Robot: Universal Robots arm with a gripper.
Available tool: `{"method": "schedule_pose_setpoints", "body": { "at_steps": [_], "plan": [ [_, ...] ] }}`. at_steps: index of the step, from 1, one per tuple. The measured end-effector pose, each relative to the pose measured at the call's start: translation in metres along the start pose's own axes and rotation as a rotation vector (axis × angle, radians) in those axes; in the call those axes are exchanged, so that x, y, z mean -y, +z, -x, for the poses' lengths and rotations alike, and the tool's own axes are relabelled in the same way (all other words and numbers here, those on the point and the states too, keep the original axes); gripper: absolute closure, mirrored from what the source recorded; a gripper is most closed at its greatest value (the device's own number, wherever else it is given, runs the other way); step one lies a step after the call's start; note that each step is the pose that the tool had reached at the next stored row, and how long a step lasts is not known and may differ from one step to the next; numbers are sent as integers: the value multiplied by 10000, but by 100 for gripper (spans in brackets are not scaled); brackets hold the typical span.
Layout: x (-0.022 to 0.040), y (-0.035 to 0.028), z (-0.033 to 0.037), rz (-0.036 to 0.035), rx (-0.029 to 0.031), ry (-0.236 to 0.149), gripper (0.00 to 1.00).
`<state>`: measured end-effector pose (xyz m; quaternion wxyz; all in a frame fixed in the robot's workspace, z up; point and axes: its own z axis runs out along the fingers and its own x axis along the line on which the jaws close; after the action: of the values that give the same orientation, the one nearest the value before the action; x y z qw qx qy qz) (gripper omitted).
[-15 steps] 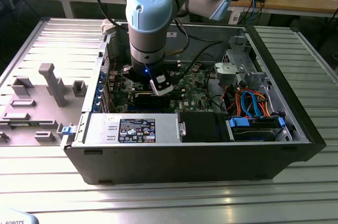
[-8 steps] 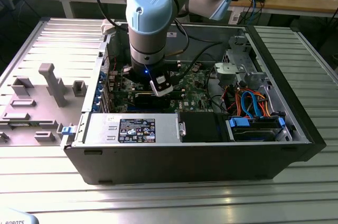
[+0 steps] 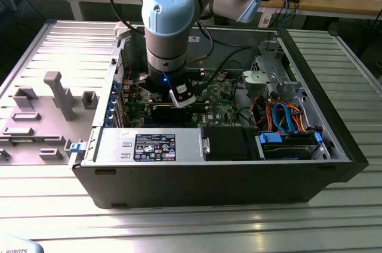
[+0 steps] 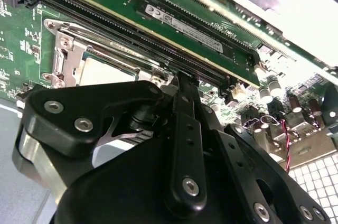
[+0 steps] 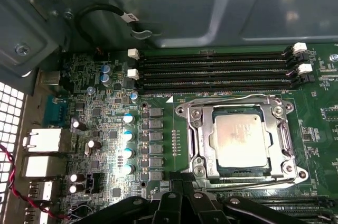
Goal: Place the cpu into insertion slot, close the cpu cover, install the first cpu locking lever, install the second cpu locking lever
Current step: 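Install the second cpu locking lever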
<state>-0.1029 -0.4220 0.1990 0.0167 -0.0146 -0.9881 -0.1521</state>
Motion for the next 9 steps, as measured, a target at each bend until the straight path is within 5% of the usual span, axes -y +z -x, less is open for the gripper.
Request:
{"method": "schedule_pose_setpoints", "body": {
  "at_steps": [4, 7, 9],
  "plan": [
    [-28, -90, -15, 2, 0, -2, 89],
    [-72, -229, -26, 2, 0, -1, 89],
    [-73, -230, -26, 6, 2, -3, 89]
  ]
}}
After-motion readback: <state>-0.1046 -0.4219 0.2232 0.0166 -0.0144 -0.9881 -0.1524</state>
